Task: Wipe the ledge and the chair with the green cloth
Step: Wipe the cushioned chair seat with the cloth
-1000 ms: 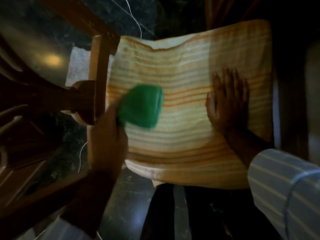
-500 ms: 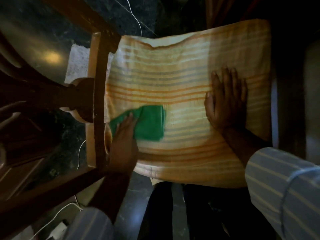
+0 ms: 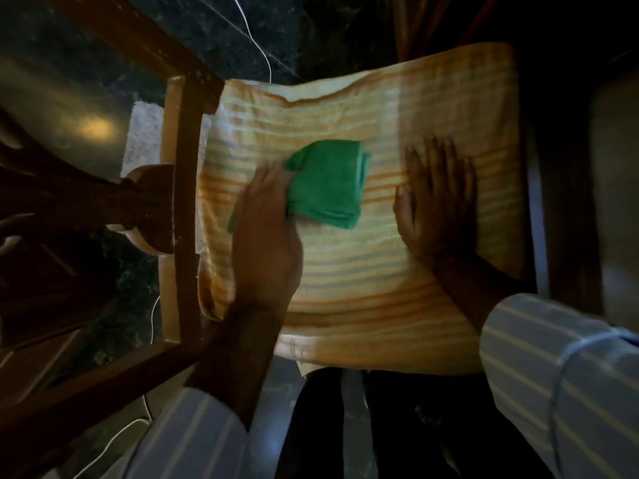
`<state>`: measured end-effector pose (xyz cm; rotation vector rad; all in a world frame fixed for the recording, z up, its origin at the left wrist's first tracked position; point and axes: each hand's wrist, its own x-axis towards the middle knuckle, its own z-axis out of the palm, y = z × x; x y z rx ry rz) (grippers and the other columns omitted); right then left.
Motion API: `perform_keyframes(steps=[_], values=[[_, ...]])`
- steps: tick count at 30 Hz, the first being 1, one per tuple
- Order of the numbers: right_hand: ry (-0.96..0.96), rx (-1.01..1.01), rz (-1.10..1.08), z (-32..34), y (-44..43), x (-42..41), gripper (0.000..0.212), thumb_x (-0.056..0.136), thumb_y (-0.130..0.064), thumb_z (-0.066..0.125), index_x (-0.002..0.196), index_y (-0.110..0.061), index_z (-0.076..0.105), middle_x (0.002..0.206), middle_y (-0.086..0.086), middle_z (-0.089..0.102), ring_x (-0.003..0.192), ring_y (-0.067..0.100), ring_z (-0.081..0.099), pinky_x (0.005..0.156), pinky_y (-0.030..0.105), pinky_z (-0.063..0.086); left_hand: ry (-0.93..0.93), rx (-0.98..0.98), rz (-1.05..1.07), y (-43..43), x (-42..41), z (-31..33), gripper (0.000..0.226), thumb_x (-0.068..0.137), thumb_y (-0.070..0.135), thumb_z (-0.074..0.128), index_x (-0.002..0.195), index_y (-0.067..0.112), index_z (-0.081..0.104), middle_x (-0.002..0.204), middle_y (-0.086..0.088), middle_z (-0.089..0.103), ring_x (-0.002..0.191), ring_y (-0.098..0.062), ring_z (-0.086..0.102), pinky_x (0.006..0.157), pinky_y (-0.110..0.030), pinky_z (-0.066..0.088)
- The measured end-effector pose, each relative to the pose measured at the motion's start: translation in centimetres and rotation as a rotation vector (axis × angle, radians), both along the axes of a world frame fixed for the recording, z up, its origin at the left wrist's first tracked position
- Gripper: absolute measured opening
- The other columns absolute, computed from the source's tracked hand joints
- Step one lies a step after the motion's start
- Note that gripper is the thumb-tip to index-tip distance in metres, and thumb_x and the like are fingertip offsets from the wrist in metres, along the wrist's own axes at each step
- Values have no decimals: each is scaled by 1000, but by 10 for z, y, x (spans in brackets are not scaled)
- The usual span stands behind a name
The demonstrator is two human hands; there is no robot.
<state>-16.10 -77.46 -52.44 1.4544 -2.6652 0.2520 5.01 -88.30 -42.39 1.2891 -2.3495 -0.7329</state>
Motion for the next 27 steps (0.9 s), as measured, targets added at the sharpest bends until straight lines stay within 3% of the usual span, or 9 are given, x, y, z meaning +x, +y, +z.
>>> perform_keyframes(steps=[3,5,9,13,16,19,23,25,27], values=[[-20,47,8,4,-1,-1,61,106,-43,34,164,-24,32,174,8,29,163,30,25,132,52,20,-318,-20,-159,5,-22,-31,53,96,10,36,148,10,45,162,-11,36,152,-27,27,125,-49,19],[-54,77,9,10,-1,-2,62,105,-43,34,164,-25,30,175,7,26,163,29,23,132,52,19,-512,-3,-289,25,-21,-52,61,101,30,42,157,9,30,169,-9,15,157,-25,12,126,-49,10],[-173,93,0,23,-5,1,61,103,-38,39,162,-23,37,174,7,28,162,29,26,132,51,19,-474,55,-337,34,-11,-61,92,94,73,28,159,8,22,170,-9,9,157,-24,5,126,-51,6],[-399,74,-56,38,-12,12,53,99,-23,50,151,-15,53,163,14,45,151,35,41,125,44,30,-286,94,-110,13,-4,-46,61,102,50,42,143,6,51,162,-15,33,151,-33,26,122,-51,26],[-678,-104,-127,47,-16,38,35,104,-14,51,134,-2,66,139,21,62,130,38,58,111,40,42,-300,161,173,1,7,-41,65,96,35,61,149,4,39,155,-19,39,144,-34,35,117,-50,36],[-1041,-271,-408,58,-27,60,33,101,-28,67,126,-7,70,123,14,72,116,31,68,100,40,54,-184,395,337,-14,10,-40,73,89,28,73,149,4,39,142,-17,55,130,-30,53,107,-40,46],[-1324,-114,-569,60,-40,51,56,75,-27,92,124,-13,68,120,6,75,110,27,73,98,43,62,122,844,569,-35,8,-34,36,85,8,76,119,3,68,115,-17,74,103,-31,72,91,-42,59],[-1431,-66,-599,61,-39,47,51,75,-20,92,120,-5,74,118,14,78,109,34,75,100,51,62,218,999,581,-41,10,-26,13,85,2,73,97,7,74,104,-16,77,96,-31,74,82,-37,61],[-1538,-108,-639,69,-35,46,43,78,-14,89,117,-2,77,116,20,79,108,38,76,100,52,62,232,1052,568,-43,8,-13,14,86,1,70,87,15,73,95,-7,77,92,-28,74,75,-31,60]])
